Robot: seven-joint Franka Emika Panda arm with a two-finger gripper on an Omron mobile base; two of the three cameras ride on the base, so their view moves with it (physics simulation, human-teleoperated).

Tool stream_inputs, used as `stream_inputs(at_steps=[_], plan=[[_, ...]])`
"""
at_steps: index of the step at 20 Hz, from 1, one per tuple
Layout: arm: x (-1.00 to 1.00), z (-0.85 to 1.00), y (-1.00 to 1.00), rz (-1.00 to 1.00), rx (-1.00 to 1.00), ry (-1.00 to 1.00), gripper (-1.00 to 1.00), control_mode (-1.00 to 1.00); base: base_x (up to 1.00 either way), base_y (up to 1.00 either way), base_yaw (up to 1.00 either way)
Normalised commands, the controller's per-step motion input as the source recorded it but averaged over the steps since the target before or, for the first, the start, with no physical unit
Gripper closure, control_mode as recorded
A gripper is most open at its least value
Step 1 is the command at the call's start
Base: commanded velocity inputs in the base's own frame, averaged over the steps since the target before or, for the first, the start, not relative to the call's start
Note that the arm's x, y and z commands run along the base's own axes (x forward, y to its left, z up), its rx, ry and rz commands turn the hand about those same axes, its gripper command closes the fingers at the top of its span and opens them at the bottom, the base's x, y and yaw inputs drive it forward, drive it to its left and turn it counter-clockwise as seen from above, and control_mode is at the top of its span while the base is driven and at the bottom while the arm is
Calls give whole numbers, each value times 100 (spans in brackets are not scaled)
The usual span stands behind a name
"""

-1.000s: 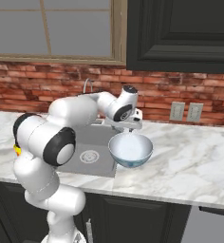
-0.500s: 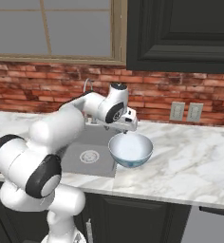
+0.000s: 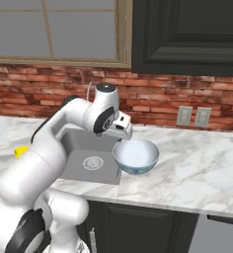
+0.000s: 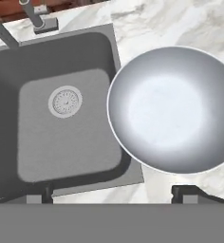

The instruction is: Pick the cup and bowl from the counter and place them on the counter next to the sink.

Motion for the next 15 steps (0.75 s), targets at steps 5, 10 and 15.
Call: stream_inputs(at_steps=[5, 10, 15], plan=[[-57, 26, 41, 0, 0, -1, -100, -100, 0, 0, 0], [-27, 2, 17, 0, 0, 0, -100, -100, 0, 0, 0], [0, 0, 0, 0, 0, 0, -100, -100, 0, 0, 0]])
